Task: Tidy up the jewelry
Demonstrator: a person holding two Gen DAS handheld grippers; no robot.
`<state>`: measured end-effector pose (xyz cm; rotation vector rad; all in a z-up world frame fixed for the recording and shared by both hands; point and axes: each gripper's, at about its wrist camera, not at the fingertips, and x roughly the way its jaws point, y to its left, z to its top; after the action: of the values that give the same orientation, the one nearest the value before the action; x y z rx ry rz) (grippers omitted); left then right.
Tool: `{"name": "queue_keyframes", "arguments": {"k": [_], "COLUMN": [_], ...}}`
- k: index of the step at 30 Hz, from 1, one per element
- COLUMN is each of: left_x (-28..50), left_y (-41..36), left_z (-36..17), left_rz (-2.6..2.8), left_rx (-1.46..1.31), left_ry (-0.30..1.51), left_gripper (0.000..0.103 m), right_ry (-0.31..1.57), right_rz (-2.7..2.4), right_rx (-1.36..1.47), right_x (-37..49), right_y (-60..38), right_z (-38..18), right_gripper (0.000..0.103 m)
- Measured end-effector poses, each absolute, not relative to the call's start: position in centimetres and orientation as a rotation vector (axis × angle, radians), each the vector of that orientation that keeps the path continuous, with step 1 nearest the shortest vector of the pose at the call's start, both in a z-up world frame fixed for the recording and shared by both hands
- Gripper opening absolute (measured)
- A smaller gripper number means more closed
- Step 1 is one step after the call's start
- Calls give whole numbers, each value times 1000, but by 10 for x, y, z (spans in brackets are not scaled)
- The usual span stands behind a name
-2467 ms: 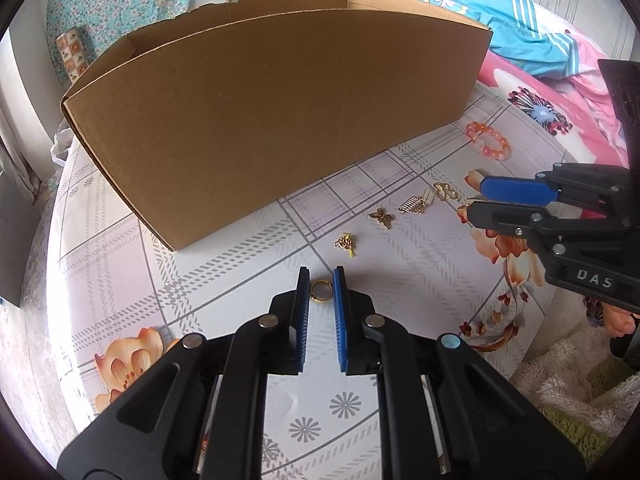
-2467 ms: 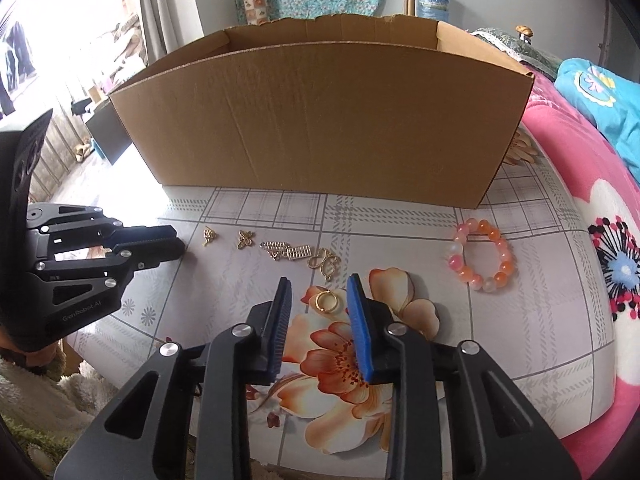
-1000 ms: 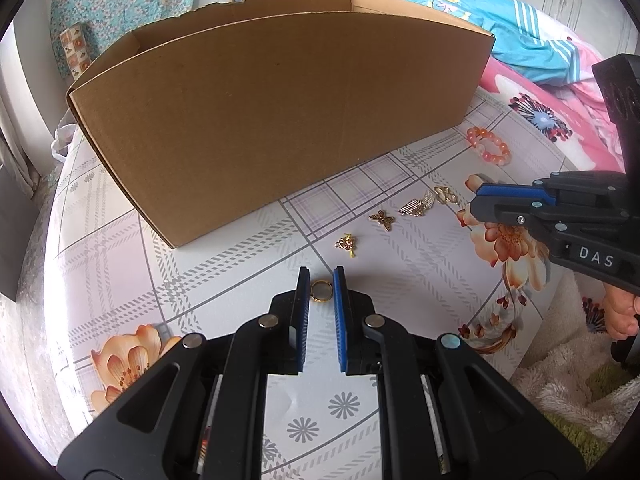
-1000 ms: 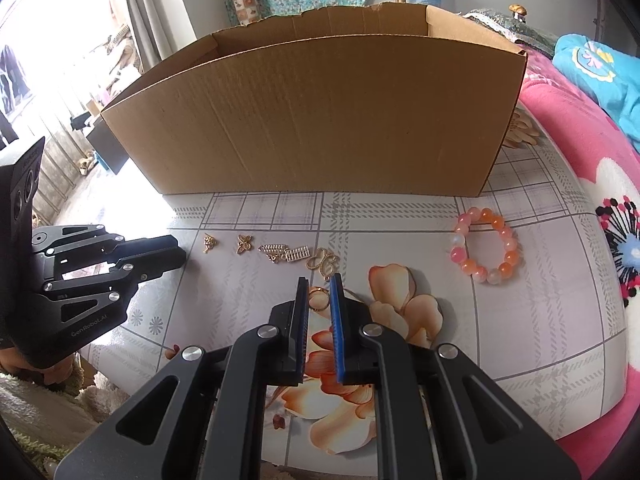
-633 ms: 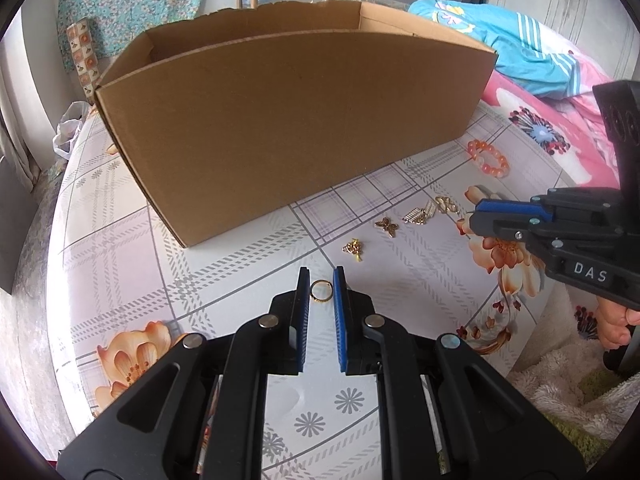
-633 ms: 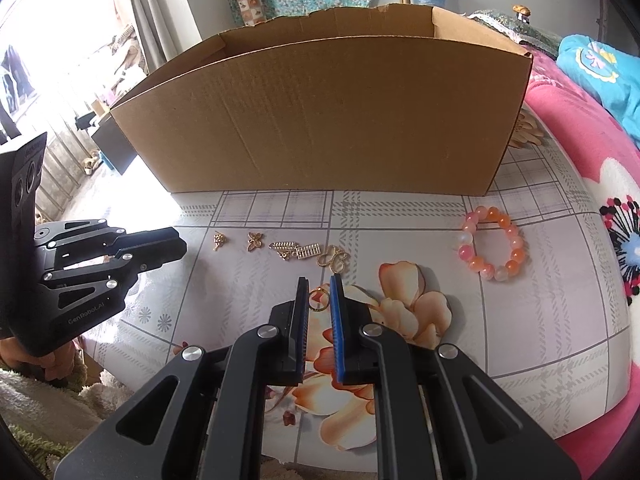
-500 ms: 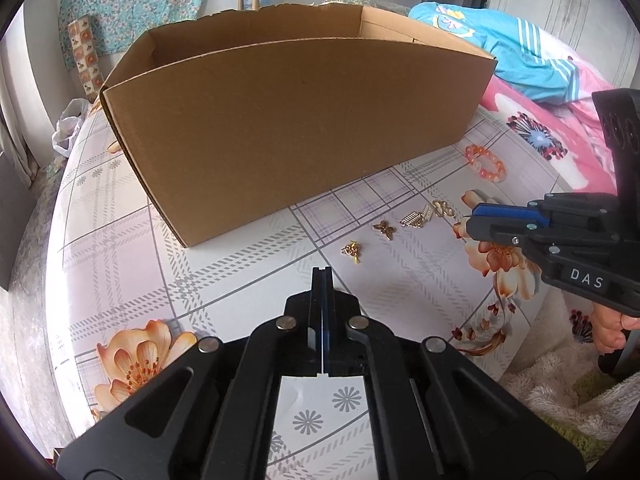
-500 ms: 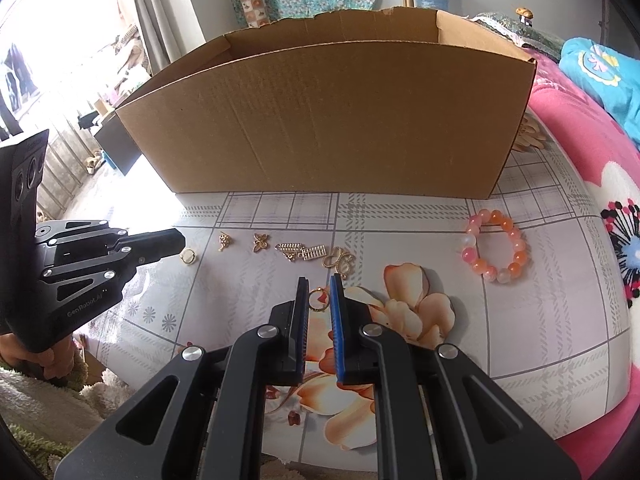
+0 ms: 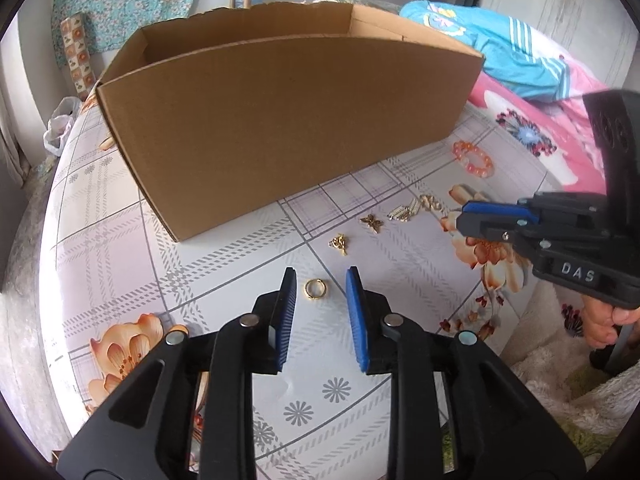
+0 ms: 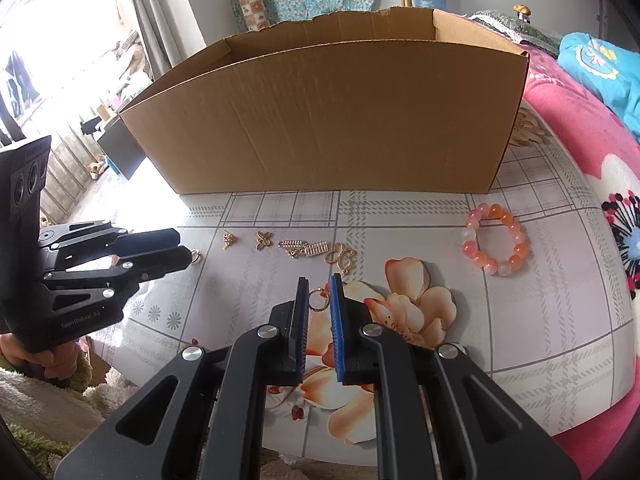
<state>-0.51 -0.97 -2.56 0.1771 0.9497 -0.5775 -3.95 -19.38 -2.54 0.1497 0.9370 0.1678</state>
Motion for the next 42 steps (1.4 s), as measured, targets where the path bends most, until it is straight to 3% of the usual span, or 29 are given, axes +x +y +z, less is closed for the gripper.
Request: {"name": "queue_keyframes", "arguments": {"k": [5,9,27,42], "left_x": [-5,-6,-12,3], "left_y": [-22,-30,-26,-14], "left_z": [-33,-34,-27,78], "left_rz": [-549,-557,-554,-667], "left_rx": [284,313,305,186], "left_ry": [954,952,937,662], "left_gripper": [22,10,10,10], "right_ry": [936,937,905,687], "right_rz": [174,174,171,340], "right_rx": [156,167,181,202], "right_x": [-37,-38,-46,-33], "right_y": [-197,-200,-201,-202], "right_z": [-27,-29,-23,63], "right_gripper": [11,11,11,11]}}
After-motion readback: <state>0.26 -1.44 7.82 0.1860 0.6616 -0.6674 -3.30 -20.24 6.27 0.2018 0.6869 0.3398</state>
